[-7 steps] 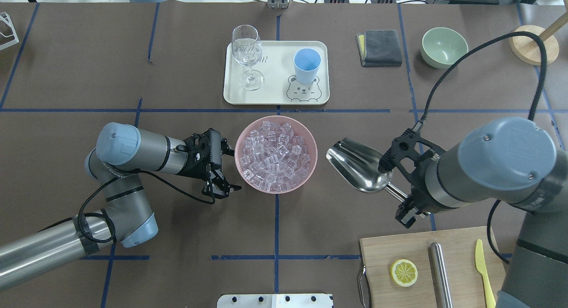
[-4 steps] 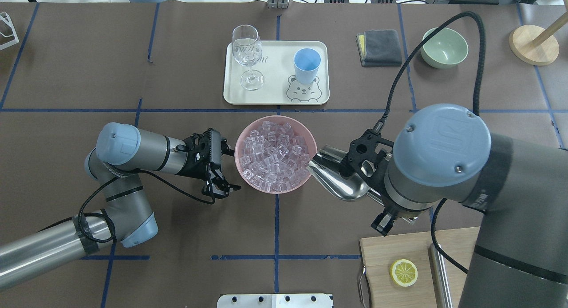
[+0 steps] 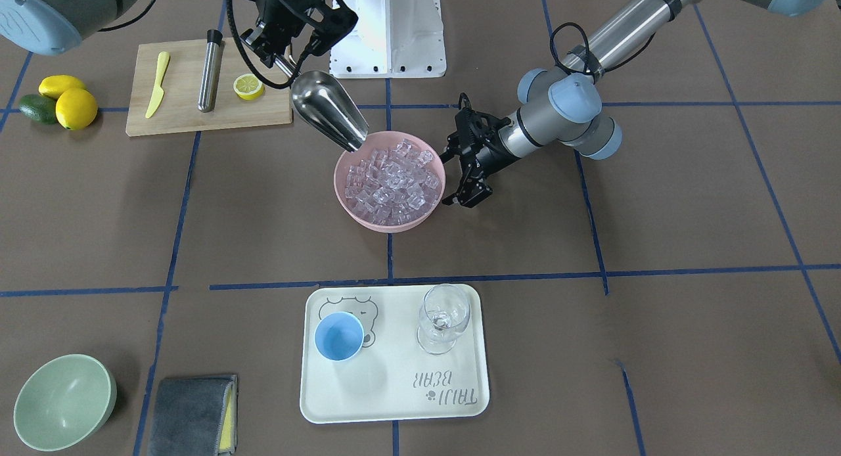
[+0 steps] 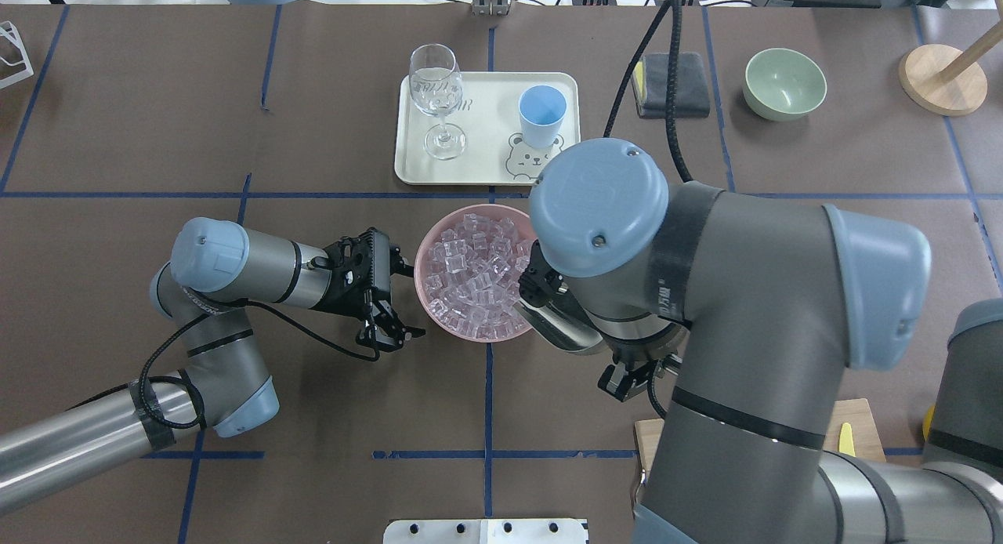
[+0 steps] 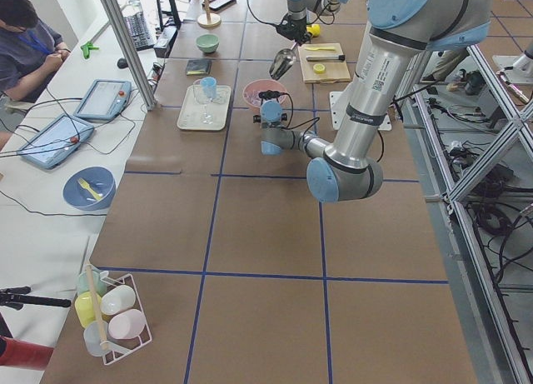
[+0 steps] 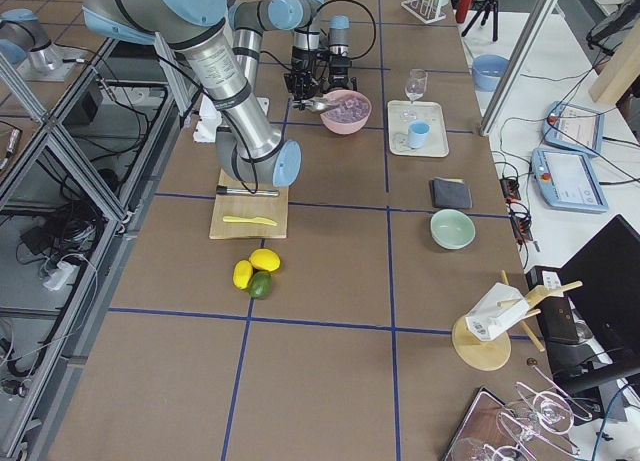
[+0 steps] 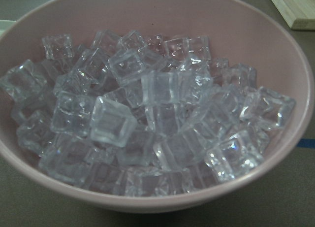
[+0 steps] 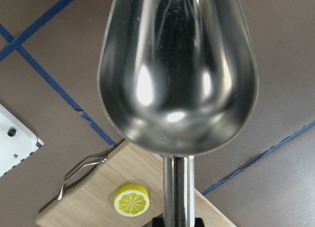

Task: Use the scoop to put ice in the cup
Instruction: 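Lift the scoop with the right gripper and carry it over the bowl, then dig the scoop into the ice cubes with the right gripper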

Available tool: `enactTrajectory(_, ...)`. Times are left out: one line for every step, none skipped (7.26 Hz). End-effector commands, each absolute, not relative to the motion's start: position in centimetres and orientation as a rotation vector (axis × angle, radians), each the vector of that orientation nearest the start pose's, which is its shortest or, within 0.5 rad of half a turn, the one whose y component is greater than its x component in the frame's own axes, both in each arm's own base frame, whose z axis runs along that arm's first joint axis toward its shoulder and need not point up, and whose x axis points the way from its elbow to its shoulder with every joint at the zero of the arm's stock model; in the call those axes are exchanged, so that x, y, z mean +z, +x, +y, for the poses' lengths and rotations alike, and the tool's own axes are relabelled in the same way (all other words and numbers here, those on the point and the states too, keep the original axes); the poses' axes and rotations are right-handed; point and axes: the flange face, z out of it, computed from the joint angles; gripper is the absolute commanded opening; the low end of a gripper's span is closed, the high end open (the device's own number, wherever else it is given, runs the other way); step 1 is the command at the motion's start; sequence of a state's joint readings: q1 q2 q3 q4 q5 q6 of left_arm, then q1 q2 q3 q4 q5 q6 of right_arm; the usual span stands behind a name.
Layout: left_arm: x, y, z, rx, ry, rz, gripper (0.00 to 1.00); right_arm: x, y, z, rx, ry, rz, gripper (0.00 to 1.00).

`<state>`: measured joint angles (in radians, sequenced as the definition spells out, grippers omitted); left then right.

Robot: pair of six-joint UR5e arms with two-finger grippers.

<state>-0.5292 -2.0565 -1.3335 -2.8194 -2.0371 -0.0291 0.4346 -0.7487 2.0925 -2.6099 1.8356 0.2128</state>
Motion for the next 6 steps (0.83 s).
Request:
enactTrajectory(35.0,53.8,-41.7,1.145,1.144,1.145,1.0,11.3,-45.9,-33.4,-0.981,0.043,-0.379,0.0)
enactTrajectory(34.9,53.8,-41.7,1.144,1.146,1.144,1.0,11.7,-46.8,-33.8,-0.992,0.022,-0.362,0.0)
enactTrajectory(34.9,53.8,-41.7,1.144,1.146,1.144,1.0,12.1,-47.4,-34.1,-1.003,0.009,-0.351,0.0)
enactTrajectory(34.9,53.8,-41.7,1.145,1.145,1.146,1.0,11.6,-48.2,-34.4,-1.009,0.001,-0.344,0.0)
enactTrajectory(35.0,53.8,-41.7,1.145,1.144,1.145,1.0,11.0,-48.6,-34.8,-1.006,-0.002,-0.344,0.0)
enactTrajectory(35.0,53.8,-41.7,1.145,1.144,1.145,1.0,10.6,-49.2,-35.2,-1.004,-0.011,-0.338,0.0)
